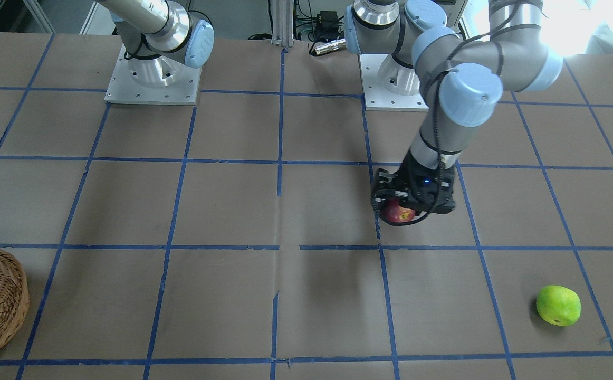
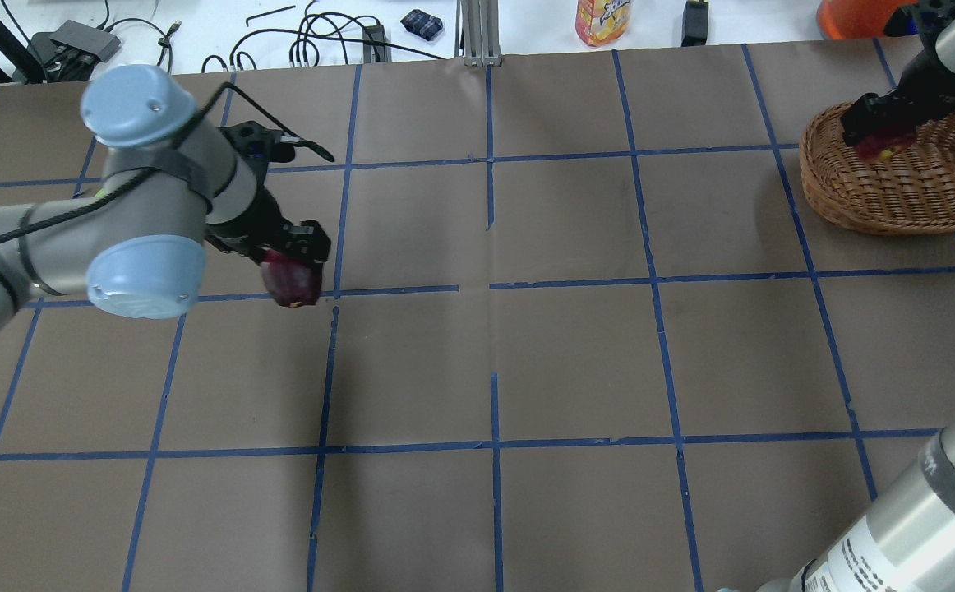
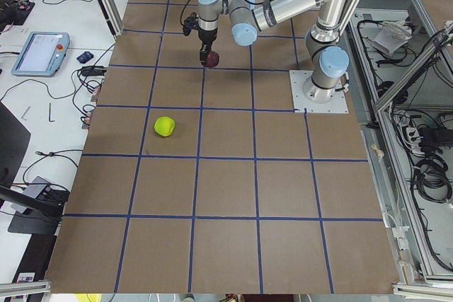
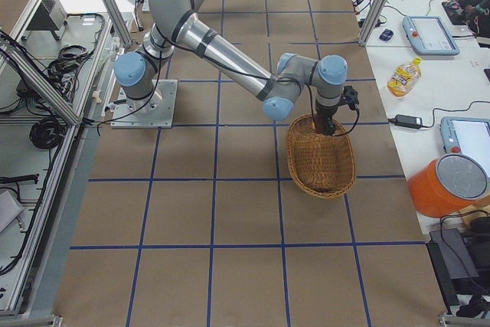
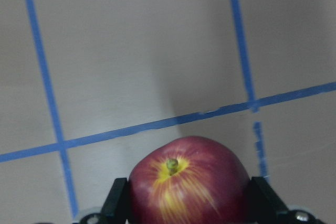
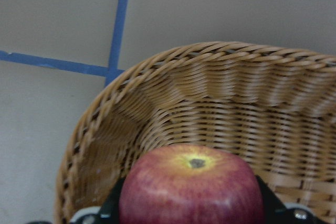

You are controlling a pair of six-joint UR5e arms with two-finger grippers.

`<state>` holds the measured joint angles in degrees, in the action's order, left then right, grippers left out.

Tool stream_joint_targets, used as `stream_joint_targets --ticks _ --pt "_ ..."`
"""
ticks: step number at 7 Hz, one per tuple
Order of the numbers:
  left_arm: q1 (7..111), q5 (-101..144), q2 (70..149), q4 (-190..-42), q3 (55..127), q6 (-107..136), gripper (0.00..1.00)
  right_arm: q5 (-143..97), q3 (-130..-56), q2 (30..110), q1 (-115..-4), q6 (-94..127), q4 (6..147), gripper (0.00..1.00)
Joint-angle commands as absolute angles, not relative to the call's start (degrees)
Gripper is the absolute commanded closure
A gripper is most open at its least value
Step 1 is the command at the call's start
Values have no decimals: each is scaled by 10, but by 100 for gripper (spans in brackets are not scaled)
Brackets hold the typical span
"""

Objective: Put all apples into basket
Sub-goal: 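Release the red apple in the basket while the left sets the dark apple mid-table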

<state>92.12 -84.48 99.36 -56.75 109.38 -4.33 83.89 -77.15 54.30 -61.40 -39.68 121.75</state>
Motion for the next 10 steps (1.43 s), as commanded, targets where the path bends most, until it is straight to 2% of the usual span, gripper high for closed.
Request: stream_joint_targets --ticks 1,2,3,4,5,6,7,10 --pt "1045 -781 1051 -513 1067 145 100 840 -725 478 -551 -466 1217 46" --pt "1082 -781 1080 -486 1052 175 100 839 -725 470 -534 -478 1214 46" --pt "1109 -781 1102 -483 1029 219 100 830 -726 464 -513 -495 1193 18" --pt "1128 -784 1133 -472 1011 261 100 813 -724 463 -508 -509 1187 5" --pt "1140 -782 1159 -442 996 311 100 805 -716 466 -508 -514 1196 0" --pt "1150 -787 1166 -432 991 318 100 806 -713 474 -507 -512 1196 0" --pt "1149 -786 1166 -421 991 316 1 807 -715 482 -506 -509 1189 0" --pt "1107 -781 1136 -443 991 258 0 796 -718 547 -576 -509 1023 0"
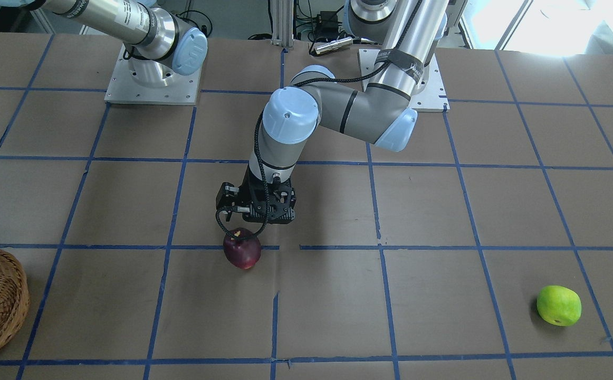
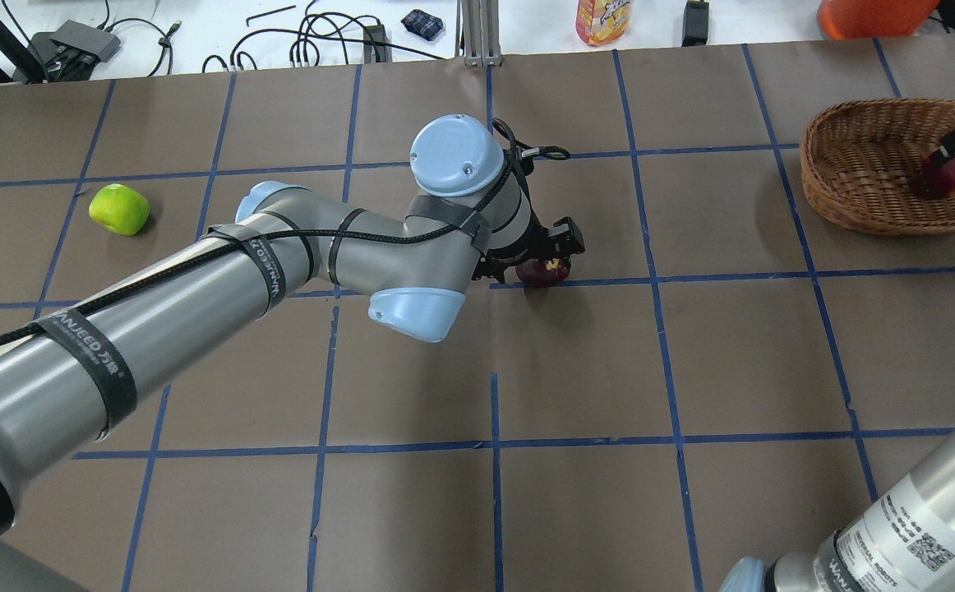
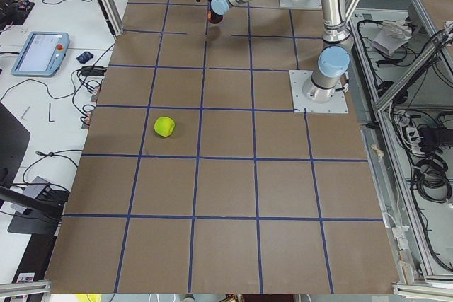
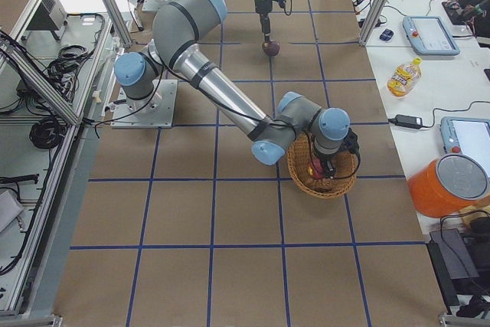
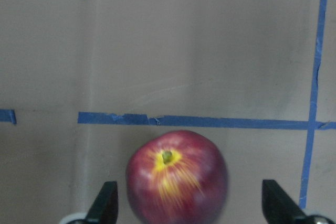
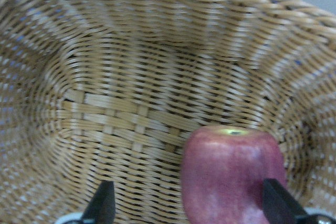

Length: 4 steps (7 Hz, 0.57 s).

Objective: Put all apples into basket
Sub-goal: 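Release the red apple in the basket while the left sets the dark apple mid-table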

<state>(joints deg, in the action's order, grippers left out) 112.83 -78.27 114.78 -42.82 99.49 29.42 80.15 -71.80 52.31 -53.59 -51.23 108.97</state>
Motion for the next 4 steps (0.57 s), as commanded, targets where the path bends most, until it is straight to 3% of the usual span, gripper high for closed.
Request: stream_joint_targets --ticks 1,4 --pt "1072 -787 1112 -501 991 177 0 805 -722 564 -641 -507 1003 0" --pt "890 -824 1034 -602 999 -40 0 805 -719 598 -788 -380 953 0"
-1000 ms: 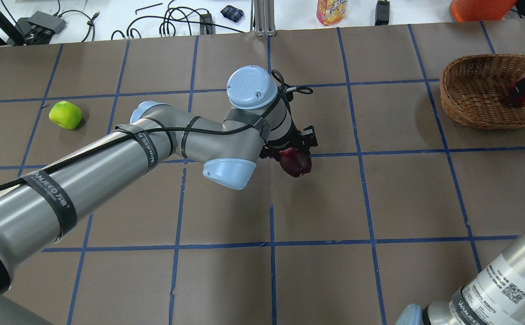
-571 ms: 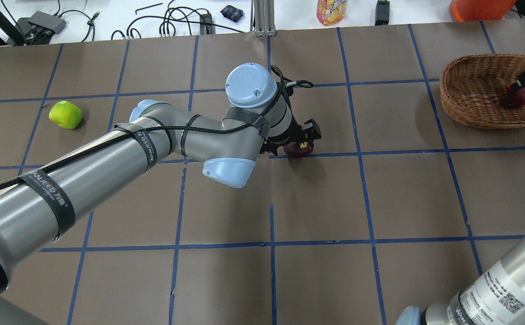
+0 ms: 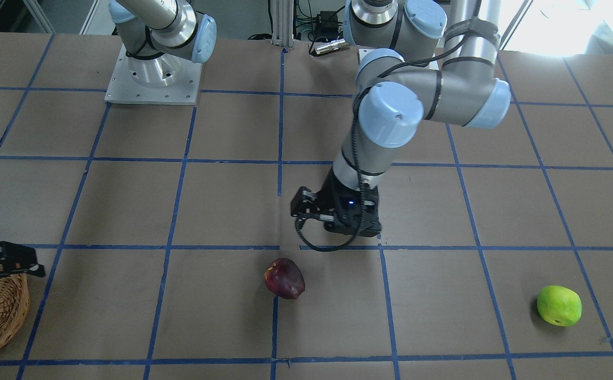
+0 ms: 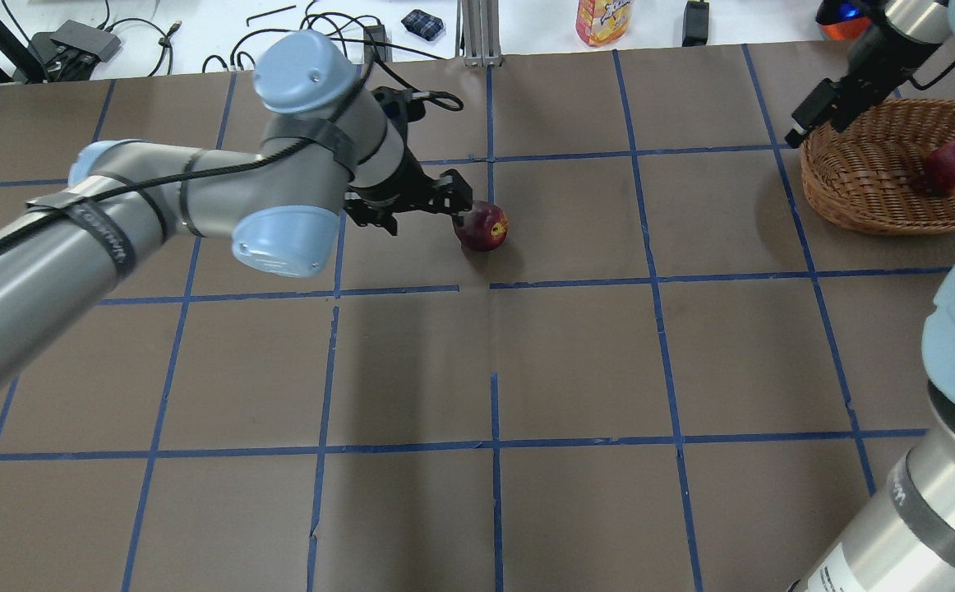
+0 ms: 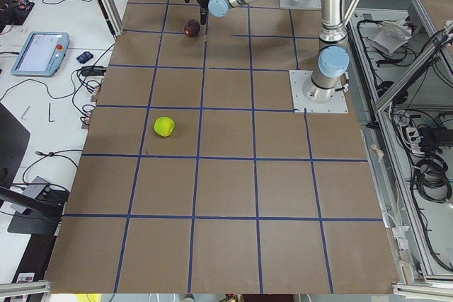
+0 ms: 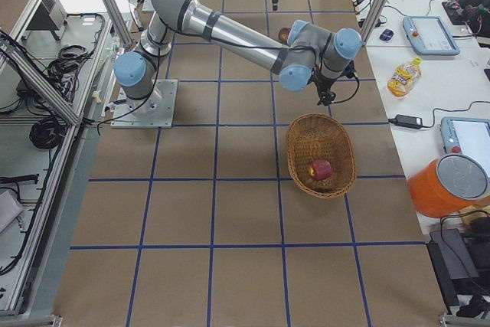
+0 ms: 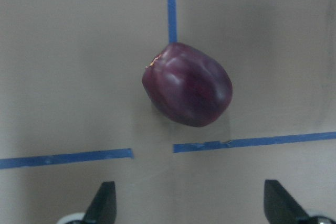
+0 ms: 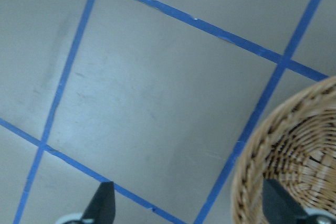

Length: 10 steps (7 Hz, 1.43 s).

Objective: Put all apples into basket
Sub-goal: 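Grasp the dark apple with the right gripper while the left grasps the green apple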

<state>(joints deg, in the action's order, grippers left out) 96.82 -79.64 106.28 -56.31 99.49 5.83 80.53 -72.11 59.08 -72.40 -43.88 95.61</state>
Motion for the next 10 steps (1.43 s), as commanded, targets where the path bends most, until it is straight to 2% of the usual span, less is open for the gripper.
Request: stream_joint_targets --ticks 1,3,4,6,10 --pt "832 -874 1025 -603 996 -124 0 798 -719 596 -847 -330 960 0" --pt "713 -876 1050 -605 967 -212 0 770 -718 579 -937 -259 1007 0" --pt "695 -889 1086 -597 925 -323 0 748 -725 570 -974 -258 1025 0" --pt "642 -921 1149 -602 883 -385 0 722 -729 531 -1033 -260 1089 0" --pt "623 -918 1272 -545 833 -506 0 810 -772 526 -1075 -256 1128 0"
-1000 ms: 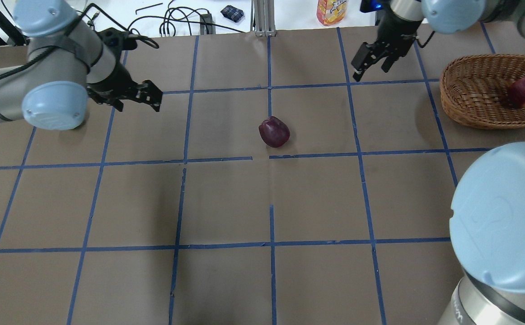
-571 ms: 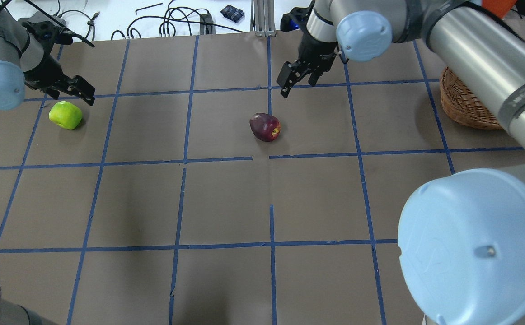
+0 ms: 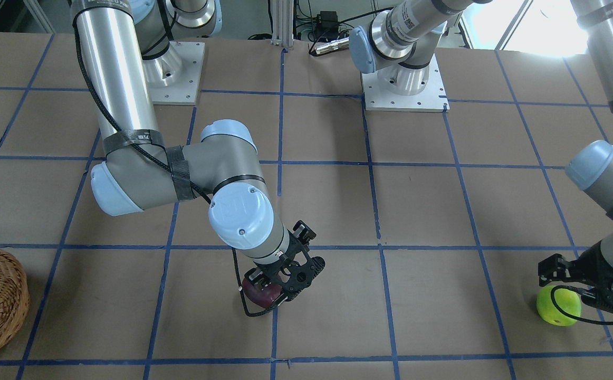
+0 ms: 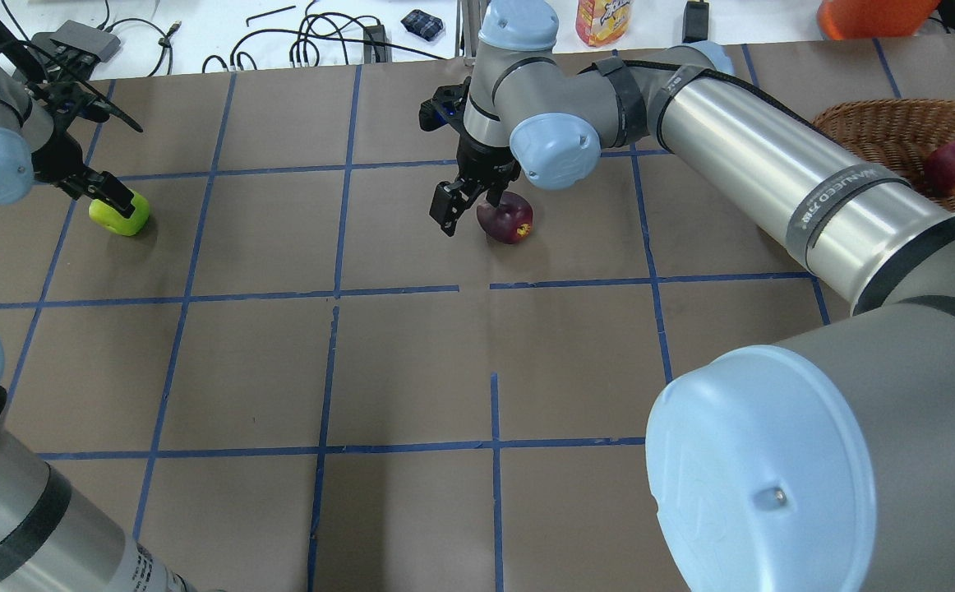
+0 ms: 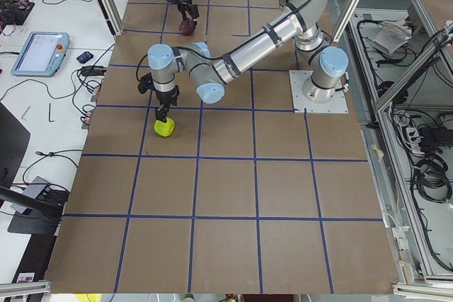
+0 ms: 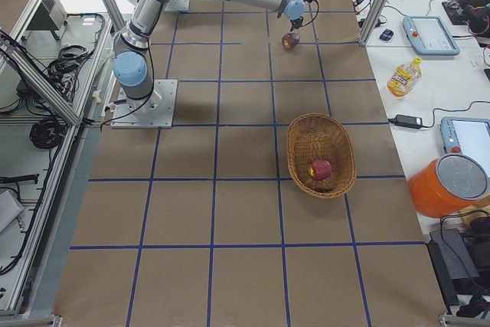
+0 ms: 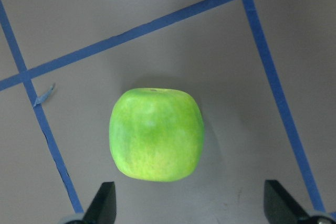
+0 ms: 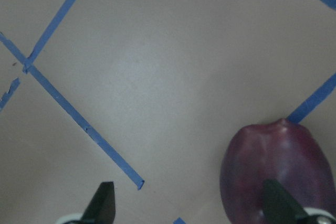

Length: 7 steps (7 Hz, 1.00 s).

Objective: Put all apples into basket
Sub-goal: 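Grasp the dark apple with the right gripper while the left grasps the green apple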

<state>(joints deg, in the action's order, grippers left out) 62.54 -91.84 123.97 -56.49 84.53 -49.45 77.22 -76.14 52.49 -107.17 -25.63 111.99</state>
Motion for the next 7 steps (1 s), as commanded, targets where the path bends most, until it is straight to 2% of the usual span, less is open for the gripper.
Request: stream_joint_targets --ticks 1,2,3,4,5,7 --pt "623 -906 1288 -528 825 -502 0 827 -773 526 -1076 -255 1162 0" --pt "624 -906 1307 -504 814 -506 0 853 -773 526 -1076 -252 1182 0" --pt "624 -904 1310 -501 810 -505 7 876 -773 526 -1076 -240 1206 0" --pt "624 -903 1307 -504 818 -504 90 897 -773 522 -1072 -231 1227 0" --pt "632 -908 1295 -518 817 -497 93 905 -776 517 -1071 -229 1246 0" --pt "656 -904 1227 -658 819 -401 93 913 -780 505 -1065 -228 1271 0"
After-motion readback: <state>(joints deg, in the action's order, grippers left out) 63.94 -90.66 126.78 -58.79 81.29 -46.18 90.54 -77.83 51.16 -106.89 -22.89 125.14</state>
